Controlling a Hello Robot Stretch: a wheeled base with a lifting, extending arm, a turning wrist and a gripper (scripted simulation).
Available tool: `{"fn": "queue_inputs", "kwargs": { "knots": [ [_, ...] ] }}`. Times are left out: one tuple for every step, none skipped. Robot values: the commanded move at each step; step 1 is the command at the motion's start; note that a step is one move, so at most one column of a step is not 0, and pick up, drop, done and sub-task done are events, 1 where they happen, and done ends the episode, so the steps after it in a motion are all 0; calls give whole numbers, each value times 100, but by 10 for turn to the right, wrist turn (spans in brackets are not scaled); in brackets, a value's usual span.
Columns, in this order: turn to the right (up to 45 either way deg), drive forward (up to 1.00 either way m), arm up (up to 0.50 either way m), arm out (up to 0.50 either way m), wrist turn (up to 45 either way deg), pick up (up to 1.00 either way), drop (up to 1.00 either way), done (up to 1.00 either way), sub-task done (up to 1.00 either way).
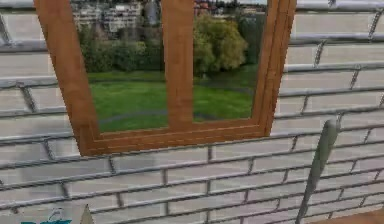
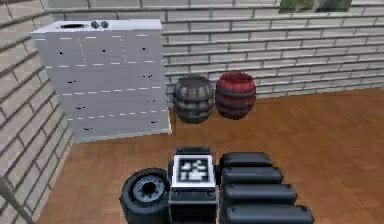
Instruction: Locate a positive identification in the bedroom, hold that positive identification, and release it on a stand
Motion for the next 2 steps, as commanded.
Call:
{"fn": "queue_inputs", "kwargs": {
  "knots": [
    [-420, 0, 0, 0, 0, 0, 0, 0, 0],
    [0, 15, 0, 0, 0, 0, 0, 0, 0]
  ]
}}
